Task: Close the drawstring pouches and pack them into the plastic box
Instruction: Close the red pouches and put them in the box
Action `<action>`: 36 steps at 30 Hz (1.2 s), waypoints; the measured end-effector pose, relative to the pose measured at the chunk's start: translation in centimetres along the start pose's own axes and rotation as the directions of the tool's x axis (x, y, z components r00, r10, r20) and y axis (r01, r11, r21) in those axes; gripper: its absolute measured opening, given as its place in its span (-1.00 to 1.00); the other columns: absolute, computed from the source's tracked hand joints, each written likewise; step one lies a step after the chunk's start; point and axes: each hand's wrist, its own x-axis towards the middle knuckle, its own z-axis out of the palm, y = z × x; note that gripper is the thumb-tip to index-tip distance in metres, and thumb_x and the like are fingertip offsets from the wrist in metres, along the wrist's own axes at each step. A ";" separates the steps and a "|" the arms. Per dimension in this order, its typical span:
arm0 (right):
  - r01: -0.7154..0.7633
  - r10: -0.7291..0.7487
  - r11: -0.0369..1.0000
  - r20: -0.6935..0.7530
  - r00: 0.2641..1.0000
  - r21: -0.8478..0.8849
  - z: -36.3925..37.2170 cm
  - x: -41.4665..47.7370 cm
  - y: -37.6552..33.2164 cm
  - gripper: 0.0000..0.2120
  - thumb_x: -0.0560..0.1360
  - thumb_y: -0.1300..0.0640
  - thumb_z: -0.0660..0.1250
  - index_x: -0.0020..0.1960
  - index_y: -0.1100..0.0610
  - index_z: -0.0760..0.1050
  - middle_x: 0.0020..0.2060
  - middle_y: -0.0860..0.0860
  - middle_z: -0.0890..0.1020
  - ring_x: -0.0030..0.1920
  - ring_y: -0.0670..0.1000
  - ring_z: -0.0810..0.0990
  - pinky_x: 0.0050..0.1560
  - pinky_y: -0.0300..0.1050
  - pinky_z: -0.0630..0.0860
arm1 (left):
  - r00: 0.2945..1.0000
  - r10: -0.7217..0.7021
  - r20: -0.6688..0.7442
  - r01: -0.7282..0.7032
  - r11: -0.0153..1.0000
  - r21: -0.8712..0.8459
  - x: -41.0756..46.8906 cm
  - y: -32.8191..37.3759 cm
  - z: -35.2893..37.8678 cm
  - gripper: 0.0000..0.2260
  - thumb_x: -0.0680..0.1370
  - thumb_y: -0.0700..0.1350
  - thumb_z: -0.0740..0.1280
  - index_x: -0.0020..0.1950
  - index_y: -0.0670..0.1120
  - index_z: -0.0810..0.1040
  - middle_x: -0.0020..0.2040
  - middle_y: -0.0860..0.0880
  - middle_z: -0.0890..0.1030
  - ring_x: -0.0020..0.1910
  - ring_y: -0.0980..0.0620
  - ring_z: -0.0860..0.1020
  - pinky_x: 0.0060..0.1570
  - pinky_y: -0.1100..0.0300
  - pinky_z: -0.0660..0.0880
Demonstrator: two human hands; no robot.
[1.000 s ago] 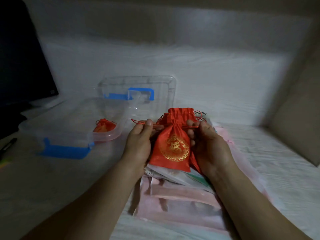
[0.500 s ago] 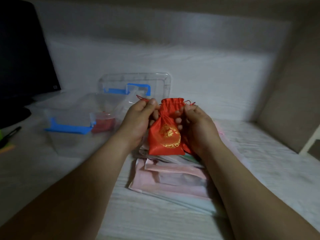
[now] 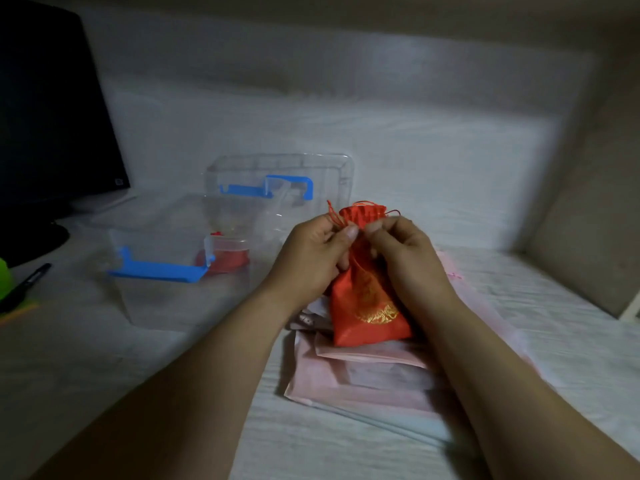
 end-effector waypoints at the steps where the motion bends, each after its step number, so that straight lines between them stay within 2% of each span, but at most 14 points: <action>1: -0.035 0.035 0.999 0.049 0.998 -0.012 -0.1 -0.2 0.2 -0.92 0.60 0.25 0.37 -0.06 0.23 0.58 -0.32 -0.01 0.64 -0.28 -0.10 0.57 -0.14 -0.17 0.50 | 1.000 -0.005 -0.019 0.005 1.000 -0.014 0.1 -0.1 0.0 -0.77 0.69 -0.15 0.30 -0.16 -0.03 0.56 -0.42 -0.05 0.49 -0.53 0.10 0.37 -0.53 0.29 0.31; 3: -0.070 0.075 0.997 0.150 0.986 -0.033 -0.2 -0.5 0.3 -0.96 0.58 0.30 0.39 -0.02 0.29 0.60 -0.23 0.09 0.70 -0.22 -0.05 0.62 -0.09 -0.17 0.55 | 1.000 0.002 -0.030 -0.003 0.999 -0.033 0.2 -0.3 0.0 -0.78 0.69 -0.17 0.30 -0.15 -0.06 0.57 -0.43 -0.02 0.50 -0.51 0.14 0.39 -0.47 0.31 0.33; 5: -0.072 0.078 0.997 0.180 0.981 -0.041 -0.3 -0.6 0.3 -0.93 0.58 0.29 0.40 -0.03 0.30 0.63 -0.18 0.16 0.72 -0.19 -0.01 0.64 -0.06 -0.11 0.56 | 1.000 0.012 -0.019 -0.013 0.999 -0.041 0.3 -0.8 0.2 -0.80 0.68 -0.16 0.32 -0.13 -0.07 0.61 -0.42 -0.03 0.51 -0.46 0.13 0.42 -0.38 0.27 0.37; 8: -0.108 0.105 0.994 0.143 0.984 0.017 -0.5 -0.8 0.5 -0.91 0.57 0.28 0.41 -0.04 0.33 0.62 -0.15 0.25 0.72 -0.16 0.09 0.66 -0.02 0.00 0.57 | 0.999 0.042 -0.011 -0.042 0.999 -0.021 0.1 -1.5 0.5 -0.84 0.68 -0.13 0.33 -0.07 -0.11 0.64 -0.41 -0.05 0.51 -0.44 0.12 0.42 -0.33 0.24 0.38; 11: -0.155 0.146 0.983 0.092 0.985 0.103 -0.5 -1.0 1.1 -0.91 0.56 0.28 0.41 -0.01 0.33 0.61 -0.13 0.29 0.70 -0.12 0.14 0.64 0.02 0.03 0.55 | 0.996 0.071 -0.044 -0.072 0.997 -0.005 -0.1 -2.3 0.5 -0.81 0.68 -0.08 0.34 -0.02 -0.14 0.68 -0.41 -0.01 0.52 -0.41 0.12 0.45 -0.30 0.20 0.44; 14: -0.193 0.185 0.970 0.065 0.981 0.150 -0.2 -0.5 1.2 -0.91 0.54 0.27 0.43 0.00 0.30 0.61 -0.15 0.25 0.68 -0.14 0.12 0.60 -0.04 -0.03 0.53 | 0.990 0.019 -0.143 -0.023 0.999 -0.025 0.1 -2.6 0.3 -0.74 0.68 -0.07 0.33 -0.08 -0.21 0.66 -0.42 0.00 0.54 -0.43 0.10 0.44 -0.35 0.23 0.43; 17: -0.274 0.264 0.923 0.074 0.962 0.270 -0.1 -0.8 1.0 -0.93 0.45 0.22 0.47 -0.07 0.19 0.63 -0.18 0.17 0.69 -0.21 0.08 0.62 -0.12 -0.08 0.55 | 0.974 -0.074 -0.213 0.050 0.992 -0.115 0.1 -2.5 -0.3 -0.78 0.69 -0.09 0.31 0.02 -0.17 0.69 -0.40 0.01 0.54 -0.44 0.08 0.42 -0.43 0.27 0.39; 20: -0.305 0.279 0.894 0.126 0.952 0.329 -0.1 -0.8 0.3 -0.93 0.40 0.21 0.46 -0.11 0.16 0.63 -0.21 0.16 0.69 -0.23 0.07 0.62 -0.14 -0.09 0.56 | 0.973 -0.096 -0.212 0.067 0.988 -0.140 0.4 -1.6 -0.6 -0.81 0.70 -0.10 0.29 0.09 -0.09 0.70 -0.38 0.00 0.53 -0.44 0.09 0.42 -0.46 0.28 0.37; 25: -0.257 0.225 0.888 0.128 0.966 0.382 0.3 -1.3 -0.6 -0.90 0.39 0.24 0.47 -0.10 0.21 0.64 -0.20 0.14 0.72 -0.20 0.06 0.68 -0.08 -0.10 0.62 | 0.979 -0.114 -0.167 0.096 0.989 -0.111 0.2 -1.2 -0.5 -0.79 0.71 -0.14 0.27 0.13 -0.20 0.66 -0.39 -0.03 0.51 -0.50 0.10 0.39 -0.52 0.29 0.34; 29: -0.276 0.220 0.838 0.173 0.960 0.471 0.4 -1.9 -1.5 -0.95 0.51 0.37 0.35 -0.11 0.26 0.52 -0.26 0.17 0.72 -0.30 0.08 0.71 -0.24 -0.10 0.65 | 0.986 -0.104 -0.131 0.099 0.994 -0.044 -0.1 -1.1 -0.3 -0.80 0.71 -0.13 0.28 0.03 -0.17 0.65 -0.43 0.02 0.52 -0.53 0.11 0.41 -0.51 0.29 0.34; 32: -0.286 0.213 0.806 0.198 0.957 0.518 0.1 -1.7 -1.3 -0.93 0.53 0.37 0.34 -0.10 0.25 0.52 -0.22 0.21 0.72 -0.28 0.12 0.71 -0.23 -0.05 0.66 | 0.989 -0.090 -0.120 0.091 0.996 -0.003 0.0 -1.2 -0.2 -0.78 0.71 -0.11 0.28 -0.06 -0.11 0.64 -0.42 0.00 0.53 -0.52 0.10 0.41 -0.51 0.29 0.34; 36: -0.296 0.231 0.835 0.193 0.954 0.463 -0.1 -1.3 -0.9 -0.92 0.55 0.36 0.34 -0.11 0.27 0.56 -0.24 0.15 0.70 -0.29 0.06 0.69 -0.21 -0.10 0.64 | 0.982 -0.111 -0.155 0.109 0.994 -0.018 0.0 -1.4 -0.1 -0.79 0.71 -0.12 0.27 0.05 -0.20 0.64 -0.41 0.00 0.56 -0.52 0.10 0.43 -0.47 0.25 0.36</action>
